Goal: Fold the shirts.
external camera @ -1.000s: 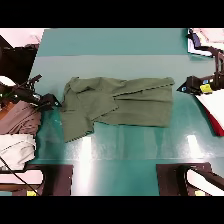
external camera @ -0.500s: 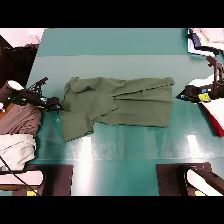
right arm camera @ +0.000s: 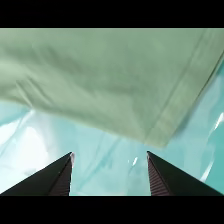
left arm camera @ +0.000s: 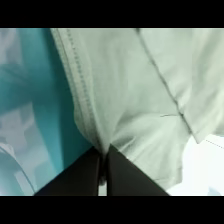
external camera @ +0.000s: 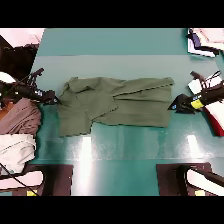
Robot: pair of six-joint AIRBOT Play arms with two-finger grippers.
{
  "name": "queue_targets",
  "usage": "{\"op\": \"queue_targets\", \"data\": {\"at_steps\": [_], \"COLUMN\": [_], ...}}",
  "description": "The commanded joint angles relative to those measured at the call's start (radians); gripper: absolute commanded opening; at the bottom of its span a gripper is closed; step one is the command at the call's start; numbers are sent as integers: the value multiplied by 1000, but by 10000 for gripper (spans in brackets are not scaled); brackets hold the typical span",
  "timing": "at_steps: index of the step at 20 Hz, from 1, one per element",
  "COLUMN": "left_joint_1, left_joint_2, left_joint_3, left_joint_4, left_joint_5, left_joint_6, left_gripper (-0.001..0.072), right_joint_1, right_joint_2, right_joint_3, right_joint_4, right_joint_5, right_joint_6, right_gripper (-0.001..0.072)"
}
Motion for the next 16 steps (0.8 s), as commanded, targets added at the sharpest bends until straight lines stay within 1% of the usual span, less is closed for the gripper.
{"op": "queue_targets", "data": {"at_steps": [1,4,8,9,11,13,14,16], "left_joint_1": [0,0,0,0,0,0,0,0], "left_joint_2": [34,34,34,34,34,34,34,40], "left_joint_3": [10,10,10,10,10,10,10,10], "left_joint_4": [0,-1,-2,-2,-2,-2,-2,-2], "left_joint_5": [-23,-22,-23,-26,-44,-74,-85,-102], "left_joint_6": [2,2,1,1,1,1,1,-4], "left_gripper": [27,27,27,27,27,27,27,26], "right_joint_1": [0,-15,-12,-12,-12,-12,-12,-12], "right_joint_2": [-43,9,29,24,22,41,58,112], "right_joint_3": [-106,-269,-379,-391,-397,-397,-397,-397], "right_joint_4": [1,20,46,73,108,116,116,115], "right_joint_5": [-36,-190,-275,-288,-314,-352,-372,-398], "right_joint_6": [18,81,81,79,61,46,39,23], "right_gripper": [477,477,476,434,418,142,86,15]}}
